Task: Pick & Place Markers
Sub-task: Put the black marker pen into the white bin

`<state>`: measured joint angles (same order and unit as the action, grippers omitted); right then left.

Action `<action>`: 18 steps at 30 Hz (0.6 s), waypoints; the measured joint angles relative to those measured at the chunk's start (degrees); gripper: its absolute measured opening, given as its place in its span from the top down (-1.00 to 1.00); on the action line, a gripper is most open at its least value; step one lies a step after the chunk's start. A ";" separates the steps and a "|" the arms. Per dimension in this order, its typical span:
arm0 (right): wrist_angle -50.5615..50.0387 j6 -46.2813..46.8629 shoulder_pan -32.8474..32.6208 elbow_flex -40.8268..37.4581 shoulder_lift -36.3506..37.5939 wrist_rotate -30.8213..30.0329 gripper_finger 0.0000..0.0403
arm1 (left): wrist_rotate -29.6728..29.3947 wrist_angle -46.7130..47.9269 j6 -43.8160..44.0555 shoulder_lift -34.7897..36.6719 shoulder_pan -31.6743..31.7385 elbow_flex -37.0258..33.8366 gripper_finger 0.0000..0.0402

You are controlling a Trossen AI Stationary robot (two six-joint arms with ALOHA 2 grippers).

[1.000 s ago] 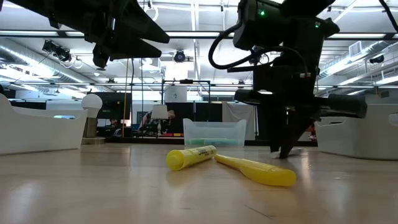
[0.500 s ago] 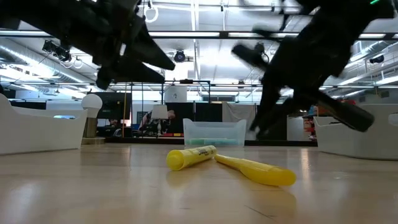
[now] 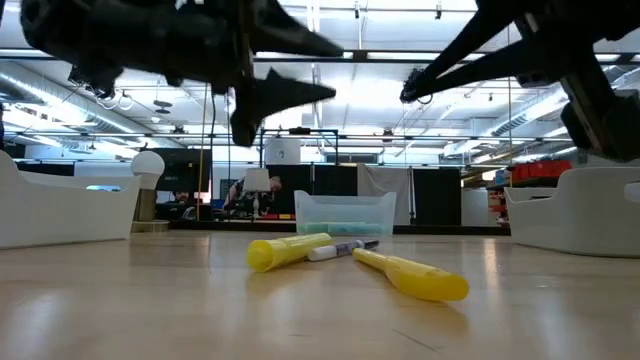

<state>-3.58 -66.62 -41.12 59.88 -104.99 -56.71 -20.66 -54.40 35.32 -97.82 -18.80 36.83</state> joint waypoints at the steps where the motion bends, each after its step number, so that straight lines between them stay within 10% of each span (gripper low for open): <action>1: 0.06 2.98 0.00 0.00 0.00 -1.44 1.00 | 0.72 0.03 0.27 -0.64 0.51 -0.01 0.04; 9: -0.45 29.96 -0.46 0.04 1.05 -11.65 1.00 | -5.60 9.60 3.13 -7.14 1.36 4.95 0.04; 18: -0.48 51.37 -2.81 0.04 1.07 -19.48 1.00 | -10.45 57.23 11.19 -13.17 3.58 26.67 0.04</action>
<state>-4.06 -15.25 -43.93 59.92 -103.92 -76.20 -31.11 2.83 46.51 -111.00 -15.21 63.50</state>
